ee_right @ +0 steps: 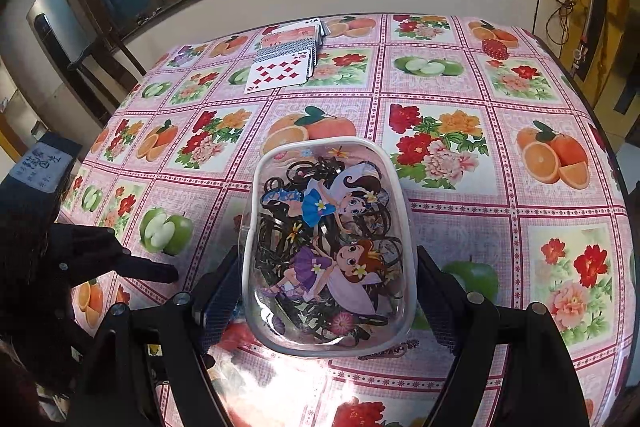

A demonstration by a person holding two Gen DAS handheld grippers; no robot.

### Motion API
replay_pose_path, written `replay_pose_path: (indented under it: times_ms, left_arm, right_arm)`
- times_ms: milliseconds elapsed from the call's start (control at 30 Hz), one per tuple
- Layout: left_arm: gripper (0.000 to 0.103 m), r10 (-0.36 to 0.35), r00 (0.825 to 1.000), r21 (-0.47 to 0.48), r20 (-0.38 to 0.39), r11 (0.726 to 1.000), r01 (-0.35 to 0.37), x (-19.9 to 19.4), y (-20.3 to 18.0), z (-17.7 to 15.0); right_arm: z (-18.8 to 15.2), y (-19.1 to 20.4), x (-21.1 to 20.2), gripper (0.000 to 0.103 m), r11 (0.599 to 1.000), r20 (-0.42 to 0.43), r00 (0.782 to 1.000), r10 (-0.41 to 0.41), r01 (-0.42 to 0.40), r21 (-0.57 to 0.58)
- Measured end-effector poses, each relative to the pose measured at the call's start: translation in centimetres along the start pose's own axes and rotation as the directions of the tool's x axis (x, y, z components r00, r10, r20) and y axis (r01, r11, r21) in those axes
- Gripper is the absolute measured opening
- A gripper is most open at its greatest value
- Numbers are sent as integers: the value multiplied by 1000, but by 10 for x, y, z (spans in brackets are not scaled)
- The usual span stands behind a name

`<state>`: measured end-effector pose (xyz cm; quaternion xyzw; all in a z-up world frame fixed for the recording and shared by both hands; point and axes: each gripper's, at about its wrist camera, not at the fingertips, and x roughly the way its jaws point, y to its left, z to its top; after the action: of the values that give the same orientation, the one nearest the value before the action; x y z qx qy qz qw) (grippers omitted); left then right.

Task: Organize soft objects
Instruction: 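Grasp the clear hair-tie box with the right tool while the left tool grasps the plush toy, then carry the plush toy and clear box into the tray and open both tools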

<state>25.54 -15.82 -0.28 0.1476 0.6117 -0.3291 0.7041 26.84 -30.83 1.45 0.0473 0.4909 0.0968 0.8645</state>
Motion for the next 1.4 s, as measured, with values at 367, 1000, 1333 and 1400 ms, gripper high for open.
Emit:
replay_pose_path:
  times_ms: [367,1000,1333,1400]
  left_arm:
    - [32,187,978,-111,88,978,-177,-16,28,-20]
    - [32,591,741,-583,317,738,-339,-150,81,-243]
    - [32,751,587,-745,302,570,-347,-176,81,-373]
    - [32,770,571,-769,286,540,-343,-175,85,-389]
  right_arm:
    - [-8,10,-17,82,999,30,998,51,-51,16]
    - [-53,221,-91,82,933,42,963,268,-249,-259]
    - [-112,360,-95,82,837,-20,923,385,-359,-413]
    - [-122,379,-92,82,825,-32,916,399,-374,-424]
